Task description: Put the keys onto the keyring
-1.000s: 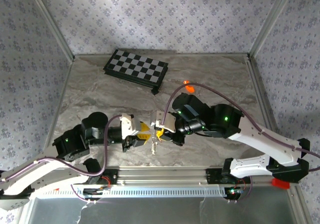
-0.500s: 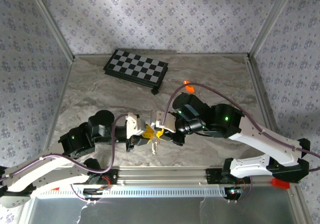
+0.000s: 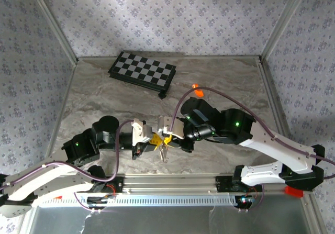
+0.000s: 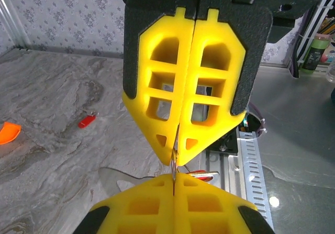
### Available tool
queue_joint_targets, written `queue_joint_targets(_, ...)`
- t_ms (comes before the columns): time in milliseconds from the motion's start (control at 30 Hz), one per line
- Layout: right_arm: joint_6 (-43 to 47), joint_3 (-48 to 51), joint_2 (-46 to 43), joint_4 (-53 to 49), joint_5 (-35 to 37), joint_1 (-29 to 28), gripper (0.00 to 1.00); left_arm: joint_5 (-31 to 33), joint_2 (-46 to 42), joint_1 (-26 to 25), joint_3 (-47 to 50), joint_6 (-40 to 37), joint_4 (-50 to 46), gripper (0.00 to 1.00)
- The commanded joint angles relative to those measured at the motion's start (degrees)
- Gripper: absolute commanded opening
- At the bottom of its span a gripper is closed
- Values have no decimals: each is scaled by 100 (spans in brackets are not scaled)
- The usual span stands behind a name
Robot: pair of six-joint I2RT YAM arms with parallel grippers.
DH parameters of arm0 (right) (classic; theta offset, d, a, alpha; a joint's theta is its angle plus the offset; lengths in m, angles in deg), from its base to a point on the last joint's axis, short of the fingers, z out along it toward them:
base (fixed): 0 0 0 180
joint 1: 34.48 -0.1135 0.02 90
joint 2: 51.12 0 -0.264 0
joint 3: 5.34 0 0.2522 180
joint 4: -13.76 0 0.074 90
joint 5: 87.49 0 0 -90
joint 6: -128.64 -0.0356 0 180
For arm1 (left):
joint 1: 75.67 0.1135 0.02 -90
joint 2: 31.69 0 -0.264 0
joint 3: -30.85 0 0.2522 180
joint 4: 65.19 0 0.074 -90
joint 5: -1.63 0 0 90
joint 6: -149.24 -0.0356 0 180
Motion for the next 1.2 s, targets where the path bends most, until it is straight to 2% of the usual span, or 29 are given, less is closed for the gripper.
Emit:
queue_joint_targets(0,49,36,-57,188,-52,-41,0,-341,-98,-27,39,58,511,0)
queue_joint_targets(167,-78,58,-112,291,8,-51,0,-271,-267,-32,267,217,970,0)
queue_joint_targets(333,-744,622,-644,1134,-126,21,31,-312,-498,-27,573,439,1647,0)
queue_joint_targets(467,-1231,1307,-1232,2209,-236,164,41,-414,-577,-27,736,522,2062,0)
queue_joint_targets(533,-1469,1703,-1470,2667,-426,293,42,-483,-573,-27,803,581,2306,0)
queue_joint_targets(733,-1661,1952,-1726,3049,-691,480,42,-559,-546,-27,1038,748,3106,0)
queue_joint_targets(1167,-1712,2110,-1750,3313,-1104,512,41,-291,-456,-28,1285,899,3834,0)
